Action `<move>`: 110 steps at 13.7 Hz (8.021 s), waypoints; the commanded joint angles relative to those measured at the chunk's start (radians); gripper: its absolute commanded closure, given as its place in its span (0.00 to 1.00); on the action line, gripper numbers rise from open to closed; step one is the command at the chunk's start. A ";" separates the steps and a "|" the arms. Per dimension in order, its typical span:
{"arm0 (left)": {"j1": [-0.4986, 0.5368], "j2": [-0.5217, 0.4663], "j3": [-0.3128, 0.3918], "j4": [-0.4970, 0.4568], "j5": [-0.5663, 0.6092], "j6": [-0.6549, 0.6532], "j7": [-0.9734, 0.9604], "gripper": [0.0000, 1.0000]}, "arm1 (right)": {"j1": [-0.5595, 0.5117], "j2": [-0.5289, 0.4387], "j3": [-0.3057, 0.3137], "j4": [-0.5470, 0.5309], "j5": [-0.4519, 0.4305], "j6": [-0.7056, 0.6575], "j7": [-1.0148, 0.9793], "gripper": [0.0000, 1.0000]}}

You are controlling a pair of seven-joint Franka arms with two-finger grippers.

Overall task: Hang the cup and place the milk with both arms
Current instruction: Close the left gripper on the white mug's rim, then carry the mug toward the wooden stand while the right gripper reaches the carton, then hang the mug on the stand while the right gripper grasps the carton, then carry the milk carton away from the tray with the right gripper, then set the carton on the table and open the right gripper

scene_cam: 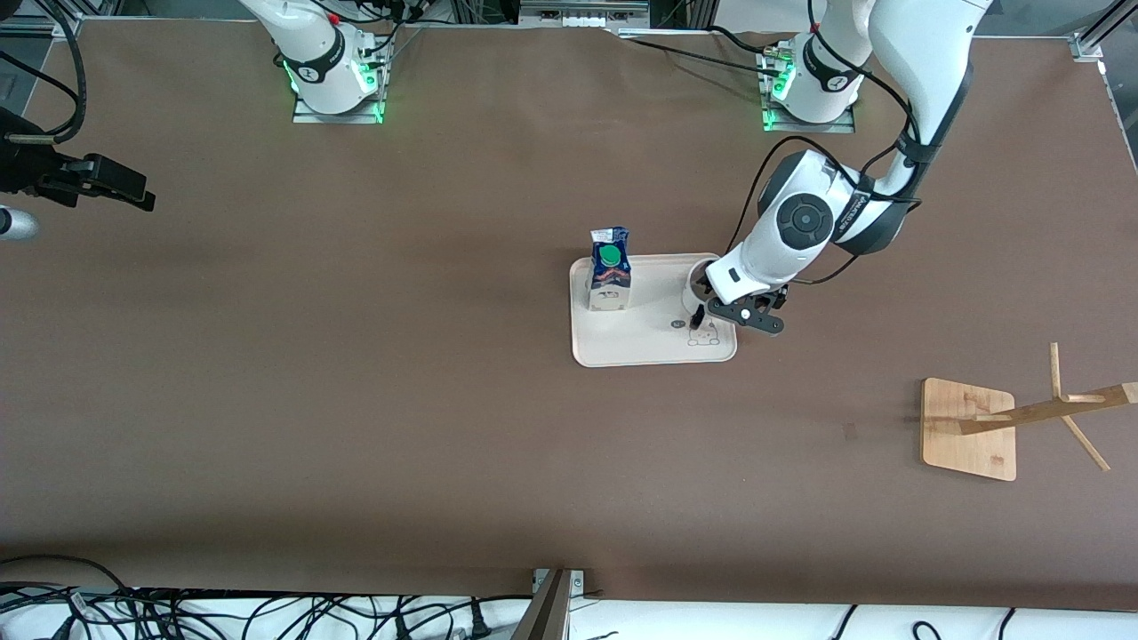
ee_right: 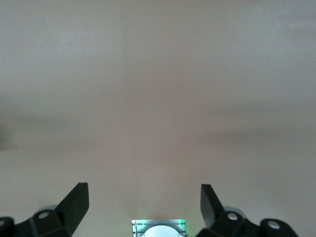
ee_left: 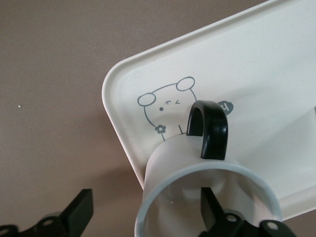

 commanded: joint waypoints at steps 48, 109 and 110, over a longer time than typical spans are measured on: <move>0.285 -0.332 0.354 0.110 -0.911 -0.023 1.023 1.00 | 0.877 0.575 0.014 0.095 0.112 0.751 0.658 0.00; 0.379 -0.215 0.418 0.380 -0.643 -0.492 0.812 0.00 | 0.543 0.313 -0.647 0.133 0.131 -0.008 -0.329 0.00; 0.362 -0.232 0.416 0.380 -0.588 -0.504 0.792 0.00 | 0.541 0.313 -0.645 0.196 0.102 -0.072 -0.338 0.00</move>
